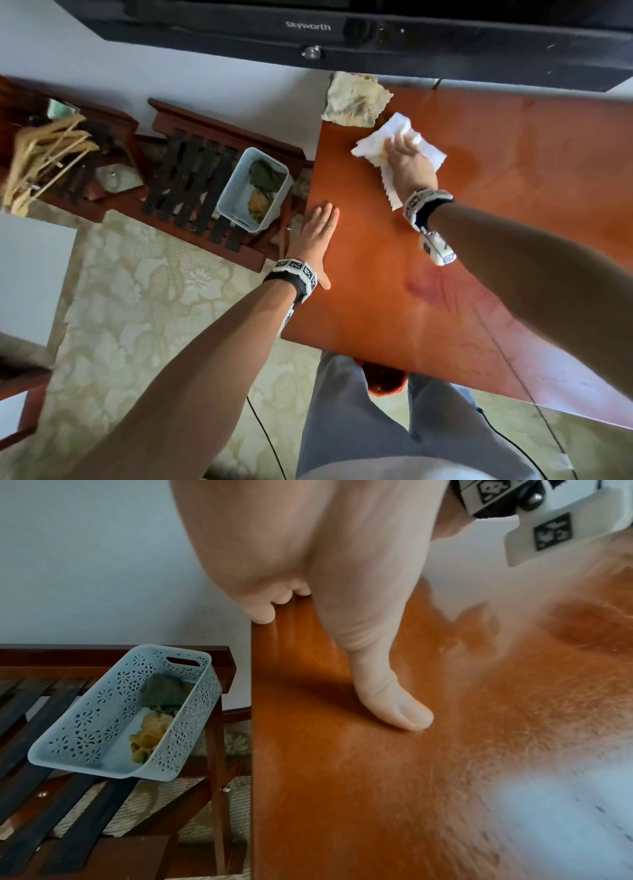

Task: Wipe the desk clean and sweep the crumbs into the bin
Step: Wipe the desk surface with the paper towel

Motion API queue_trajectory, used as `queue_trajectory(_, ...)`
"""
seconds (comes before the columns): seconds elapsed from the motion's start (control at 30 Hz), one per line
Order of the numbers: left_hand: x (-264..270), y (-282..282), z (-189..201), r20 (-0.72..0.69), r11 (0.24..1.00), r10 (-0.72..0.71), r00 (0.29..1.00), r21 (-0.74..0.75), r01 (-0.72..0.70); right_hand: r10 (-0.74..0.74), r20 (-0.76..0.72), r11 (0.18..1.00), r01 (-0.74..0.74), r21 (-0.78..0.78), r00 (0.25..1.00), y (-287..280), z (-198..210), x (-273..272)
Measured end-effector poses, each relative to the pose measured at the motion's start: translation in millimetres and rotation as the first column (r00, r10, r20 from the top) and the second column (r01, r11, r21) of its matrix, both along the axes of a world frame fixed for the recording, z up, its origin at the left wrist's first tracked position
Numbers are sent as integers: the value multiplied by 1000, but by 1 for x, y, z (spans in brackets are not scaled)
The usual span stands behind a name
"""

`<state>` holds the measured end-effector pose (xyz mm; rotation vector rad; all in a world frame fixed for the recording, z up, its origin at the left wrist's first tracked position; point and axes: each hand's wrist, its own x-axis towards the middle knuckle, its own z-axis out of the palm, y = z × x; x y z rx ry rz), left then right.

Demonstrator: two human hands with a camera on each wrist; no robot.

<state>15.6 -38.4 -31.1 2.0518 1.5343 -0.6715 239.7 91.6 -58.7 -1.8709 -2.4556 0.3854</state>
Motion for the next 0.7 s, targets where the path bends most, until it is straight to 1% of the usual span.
queue_trajectory(0.03,1,0,0,-11,1000,5,1000,2,-5,63,64,998,-62,-16,996,-14,-2,-8)
queue_trajectory(0.1,2,1,2,-24,1000,8,1000,-16,-9,190,77,981,-188,-39,979,-54,-12,-18)
queue_trajectory(0.13,2,1,4,-34,1000,-1,999,-27,0,212,8,977,-211,-40,977,-78,-17,-21)
queue_trajectory(0.17,3,2,6,-39,999,-14,999,-35,12,201,-69,977,-205,-50,977,-97,-17,-24)
queue_trajectory(0.2,4,5,10,-40,999,-19,999,-44,17,220,-112,974,-224,-25,969,-115,-16,-24)
queue_trajectory(0.27,8,23,26,-23,997,10,1000,-71,-11,253,-121,967,-252,28,960,-136,-17,-16)
queue_trajectory(0.3,9,38,35,-9,999,22,1000,-39,-22,302,-112,953,-302,20,947,-140,-19,-9)
queue_trajectory(0.33,11,57,44,2,999,27,1000,38,-27,332,-102,943,-331,24,938,-136,-22,-2)
queue_trajectory(0.37,15,78,55,2,991,28,1000,132,-28,327,-95,945,-326,29,940,-128,-25,5)
queue_trajectory(0.4,19,99,63,14,975,37,999,220,-39,271,-88,963,-269,34,959,-119,-26,10)
queue_trajectory(0.43,23,119,67,41,957,50,998,283,-59,174,-93,985,-174,9,980,-106,-24,14)
queue_trajectory(0.47,29,138,67,73,943,63,995,322,-83,87,-88,996,-87,-3,992,-92,-21,16)
queue_trajectory(0.53,44,166,62,110,928,85,990,354,-119,-25,-56,1000,24,-15,998,-61,-16,21)
queue_trajectory(0.57,53,177,59,123,918,79,989,378,-120,-75,-64,997,74,-26,995,-47,-15,24)
queue_trajectory(0.6,60,186,54,124,908,71,990,403,-116,-116,-67,993,115,-24,991,-33,-16,25)
queue_trajectory(0.63,68,194,49,122,896,65,990,430,-111,-136,-44,991,136,-7,990,-18,-17,29)
queue_trajectory(0.7,78,208,37,104,870,32,994,486,-79,-160,-47,987,160,-2,986,9,-20,36)
